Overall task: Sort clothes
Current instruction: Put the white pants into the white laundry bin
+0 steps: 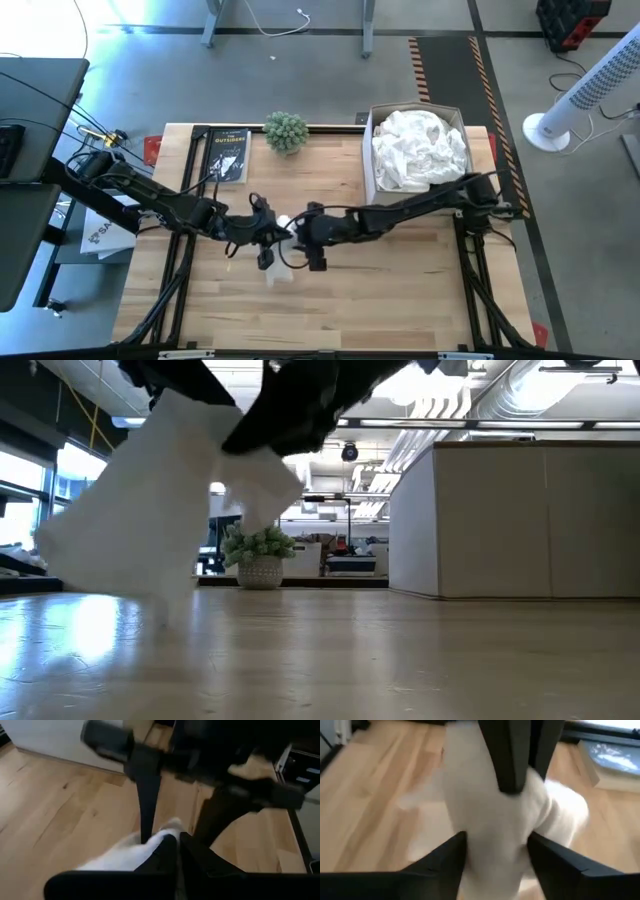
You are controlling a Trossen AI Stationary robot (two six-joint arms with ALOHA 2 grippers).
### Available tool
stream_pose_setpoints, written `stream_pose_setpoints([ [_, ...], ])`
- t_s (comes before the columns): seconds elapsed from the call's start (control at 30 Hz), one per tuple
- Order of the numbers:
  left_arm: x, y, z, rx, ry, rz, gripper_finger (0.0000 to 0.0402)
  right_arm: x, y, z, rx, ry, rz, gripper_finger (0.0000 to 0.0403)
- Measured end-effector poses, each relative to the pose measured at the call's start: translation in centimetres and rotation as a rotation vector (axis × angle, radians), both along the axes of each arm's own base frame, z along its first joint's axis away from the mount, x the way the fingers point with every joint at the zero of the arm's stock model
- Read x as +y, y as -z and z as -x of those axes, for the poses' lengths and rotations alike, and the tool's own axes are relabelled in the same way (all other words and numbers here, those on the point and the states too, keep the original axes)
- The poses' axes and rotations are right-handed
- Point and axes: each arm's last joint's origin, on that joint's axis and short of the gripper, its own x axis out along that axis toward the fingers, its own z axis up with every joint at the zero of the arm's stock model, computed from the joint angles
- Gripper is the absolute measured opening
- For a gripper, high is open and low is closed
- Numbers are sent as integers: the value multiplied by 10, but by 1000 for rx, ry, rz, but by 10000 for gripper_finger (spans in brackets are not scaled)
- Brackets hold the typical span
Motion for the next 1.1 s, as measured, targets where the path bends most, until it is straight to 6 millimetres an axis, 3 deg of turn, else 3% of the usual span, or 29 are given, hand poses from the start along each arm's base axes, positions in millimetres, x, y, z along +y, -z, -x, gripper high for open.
stream_pose_setpoints([
  [0.1,-1,0,0,1,2,4,17,1,10,-4,1,33,4,132],
  [0.17,0,-1,1,5,1,2,36,0,11,-5,-4,59,12,55],
  [0.23,2,2,6,57,-3,-13,61,-2,5,-3,-26,103,37,21],
  [0.33,8,6,18,145,-73,-50,99,-6,-27,12,-91,312,123,26],
  [0.5,18,14,39,204,-374,-187,137,-19,-91,61,-184,703,422,10],
  [0.67,16,18,42,185,-452,-209,146,-36,-176,128,-300,886,600,14],
  [0.8,12,24,38,200,-448,-222,146,-59,-220,183,-341,992,628,10],
  [0.93,9,32,31,224,-444,-241,146,-82,-241,230,-355,1101,619,10],
  [1.1,4,44,23,253,-441,-261,147,-101,-227,273,-326,1179,512,11],
])
